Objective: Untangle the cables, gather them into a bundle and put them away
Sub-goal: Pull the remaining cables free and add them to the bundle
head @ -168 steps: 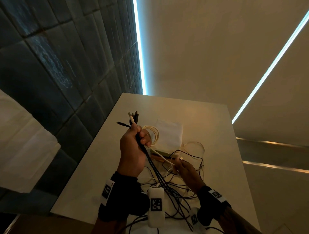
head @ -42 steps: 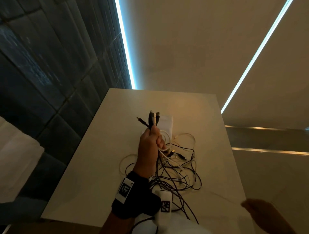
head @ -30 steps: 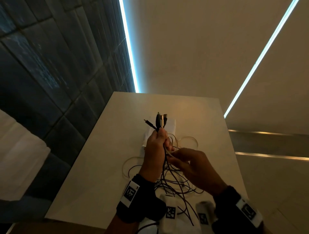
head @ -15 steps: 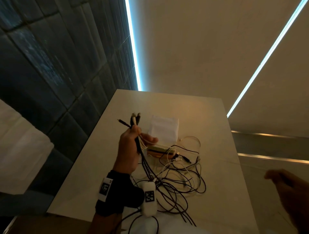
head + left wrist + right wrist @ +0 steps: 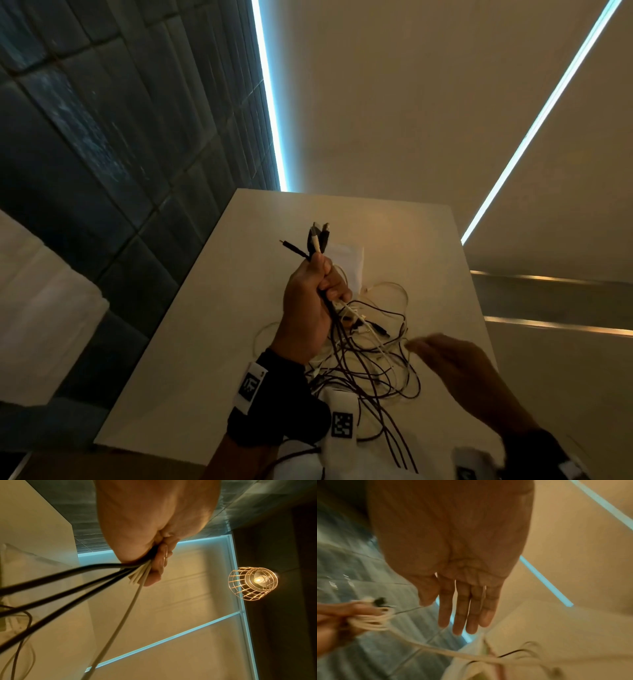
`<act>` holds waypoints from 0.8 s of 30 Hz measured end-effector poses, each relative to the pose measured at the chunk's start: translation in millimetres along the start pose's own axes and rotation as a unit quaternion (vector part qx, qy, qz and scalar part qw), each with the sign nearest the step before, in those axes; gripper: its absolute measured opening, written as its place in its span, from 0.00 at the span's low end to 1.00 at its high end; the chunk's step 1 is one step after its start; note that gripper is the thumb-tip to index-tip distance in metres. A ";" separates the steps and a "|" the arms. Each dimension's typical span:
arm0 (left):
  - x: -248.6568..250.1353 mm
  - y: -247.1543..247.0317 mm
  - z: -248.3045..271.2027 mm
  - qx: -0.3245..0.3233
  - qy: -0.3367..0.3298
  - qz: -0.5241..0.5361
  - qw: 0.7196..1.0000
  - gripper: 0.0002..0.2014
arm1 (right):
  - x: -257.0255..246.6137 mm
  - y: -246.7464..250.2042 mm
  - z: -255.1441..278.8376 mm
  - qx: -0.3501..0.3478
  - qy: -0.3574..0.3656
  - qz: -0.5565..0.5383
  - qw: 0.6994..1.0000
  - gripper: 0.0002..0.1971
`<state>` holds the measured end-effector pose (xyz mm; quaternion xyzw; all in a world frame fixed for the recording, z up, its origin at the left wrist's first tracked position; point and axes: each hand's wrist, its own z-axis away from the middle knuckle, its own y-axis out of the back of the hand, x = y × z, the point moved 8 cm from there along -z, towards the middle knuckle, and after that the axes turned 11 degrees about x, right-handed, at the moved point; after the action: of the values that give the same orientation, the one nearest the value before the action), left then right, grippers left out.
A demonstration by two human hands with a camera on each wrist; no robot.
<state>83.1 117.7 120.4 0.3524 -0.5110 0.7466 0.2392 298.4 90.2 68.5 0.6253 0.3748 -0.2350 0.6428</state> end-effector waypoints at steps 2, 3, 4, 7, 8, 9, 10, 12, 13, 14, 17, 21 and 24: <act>-4.3 -2.6 1.8 0.002 0.010 -0.004 1.000 0.16 | -47.1 -12.0 -12.3 0.009 0.052 -0.066 0.996 0.15; -5.2 -4.1 3.3 0.002 0.013 -0.009 1.000 0.16 | -64.4 -19.4 -16.7 0.008 0.071 -0.083 0.994 0.16; -5.4 -5.3 5.0 0.002 0.013 -0.016 1.000 0.16 | -74.2 -25.8 -21.1 0.013 0.080 -0.087 0.993 0.15; -5.1 -5.5 8.2 0.010 0.010 -0.044 0.999 0.16 | -92.0 -36.5 -29.0 0.040 0.094 -0.089 0.991 0.06; -5.2 -4.1 8.1 0.012 0.014 -0.047 0.999 0.16 | -94.2 -36.1 -29.2 0.052 0.098 -0.095 0.989 0.05; -5.7 -2.9 7.8 0.009 0.023 -0.048 0.999 0.16 | -94.0 -33.7 -28.3 0.062 0.098 -0.102 0.988 0.06; -5.9 -1.7 7.8 0.001 0.033 -0.053 0.998 0.17 | -93.7 -29.5 -26.3 0.072 0.096 -0.110 0.987 0.06; -6.5 3.0 7.9 -0.020 0.048 -0.084 0.995 0.21 | -86.4 -15.6 -22.9 0.092 0.085 -0.114 0.986 0.08; -6.7 6.0 8.3 -0.029 0.054 -0.102 0.993 0.25 | -79.8 -5.9 -21.7 0.107 0.080 -0.105 0.986 0.10; -6.5 8.4 8.4 -0.035 0.060 -0.115 0.991 0.26 | -70.4 5.1 -21.1 0.120 0.069 -0.091 0.986 0.12; -1.0 18.8 4.0 -0.021 0.068 -0.109 0.991 0.21 | -25.2 48.3 -18.8 0.189 -0.004 -0.079 0.979 0.16; 20.2 39.4 -6.8 0.013 0.045 -0.069 0.997 0.17 | 61.9 116.6 4.4 0.294 -0.112 -0.022 0.949 0.13; 26.4 42.4 -6.6 0.017 0.033 -0.064 0.997 0.16 | 137.3 136.7 27.1 0.291 -0.190 0.036 0.937 0.10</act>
<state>34.0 108.4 114.0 0.3632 -0.4665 0.7498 0.2972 492.4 101.2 46.0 0.7420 0.1382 -0.4245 0.5001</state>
